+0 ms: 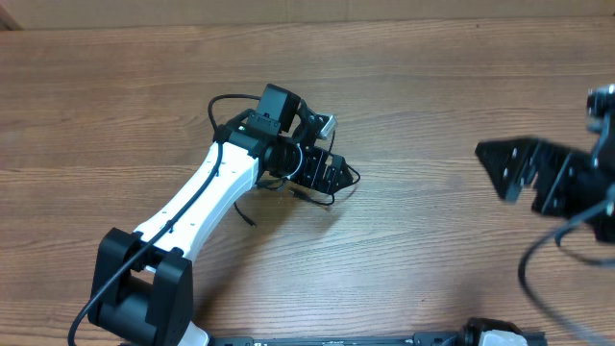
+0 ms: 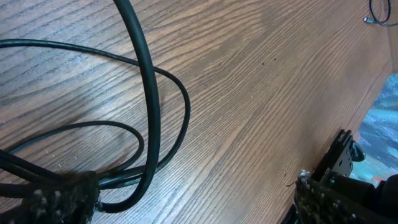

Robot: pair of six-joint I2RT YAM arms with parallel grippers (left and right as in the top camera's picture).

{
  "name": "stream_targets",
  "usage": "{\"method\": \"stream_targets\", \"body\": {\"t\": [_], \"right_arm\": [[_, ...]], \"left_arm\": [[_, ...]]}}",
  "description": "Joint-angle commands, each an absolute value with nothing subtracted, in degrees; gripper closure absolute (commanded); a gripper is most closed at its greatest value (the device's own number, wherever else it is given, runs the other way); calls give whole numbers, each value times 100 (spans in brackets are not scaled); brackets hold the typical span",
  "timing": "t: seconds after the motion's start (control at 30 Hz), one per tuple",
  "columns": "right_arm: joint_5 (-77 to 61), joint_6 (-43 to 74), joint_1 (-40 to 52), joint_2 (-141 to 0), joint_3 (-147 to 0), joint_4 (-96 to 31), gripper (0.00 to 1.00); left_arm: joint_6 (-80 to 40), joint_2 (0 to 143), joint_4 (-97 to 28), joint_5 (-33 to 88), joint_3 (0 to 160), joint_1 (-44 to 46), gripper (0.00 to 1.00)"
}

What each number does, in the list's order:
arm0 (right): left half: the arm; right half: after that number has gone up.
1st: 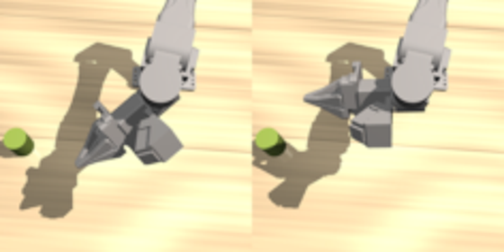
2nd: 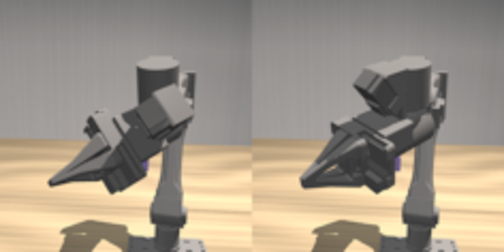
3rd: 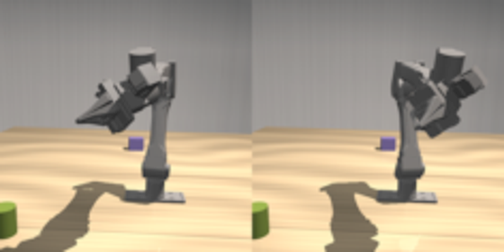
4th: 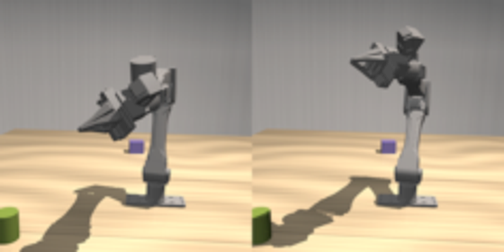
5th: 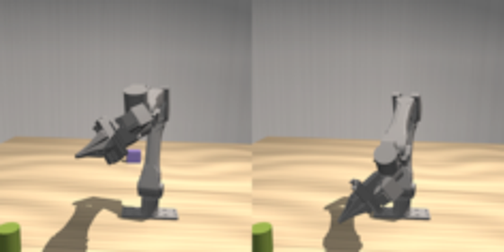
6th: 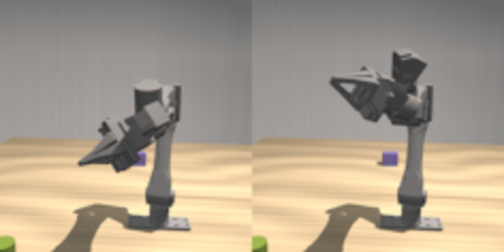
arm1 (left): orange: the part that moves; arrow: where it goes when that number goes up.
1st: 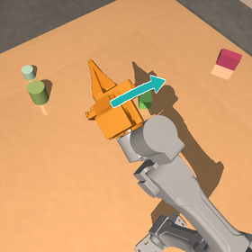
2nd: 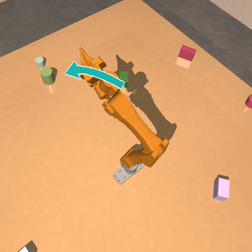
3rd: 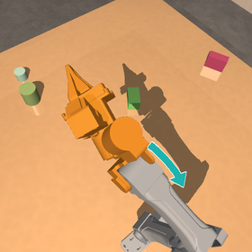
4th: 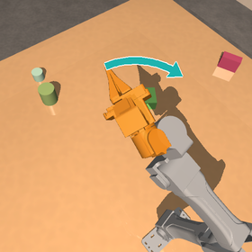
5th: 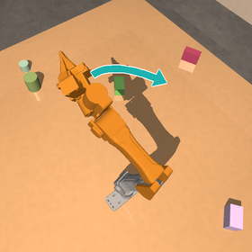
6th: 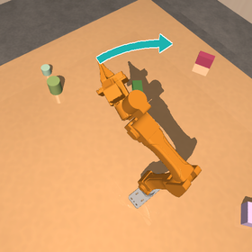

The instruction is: Untangle cables

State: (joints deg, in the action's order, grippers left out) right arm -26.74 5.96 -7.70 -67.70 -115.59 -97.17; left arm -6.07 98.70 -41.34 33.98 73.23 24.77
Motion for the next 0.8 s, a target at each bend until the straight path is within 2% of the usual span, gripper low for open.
{"method": "stream_targets", "body": {"t": [0.0,0.37,0.57,0.77], "right_arm": [[-2526,552,-526,-6392,-11546,-9706,0],[-2423,552,-471,-5522,-11546,-9706,0],[-1900,550,-471,-5371,-11537,-9706,0],[-1846,285,-471,-5260,-10237,-9655,0]], "left_arm": [[-644,9933,-4132,3387,7397,2515,1],[-644,9933,-4132,3387,7397,2515,0],[-644,9933,-4132,3387,7397,2515,0],[-644,9933,-4132,3387,7397,2515,0]]}}
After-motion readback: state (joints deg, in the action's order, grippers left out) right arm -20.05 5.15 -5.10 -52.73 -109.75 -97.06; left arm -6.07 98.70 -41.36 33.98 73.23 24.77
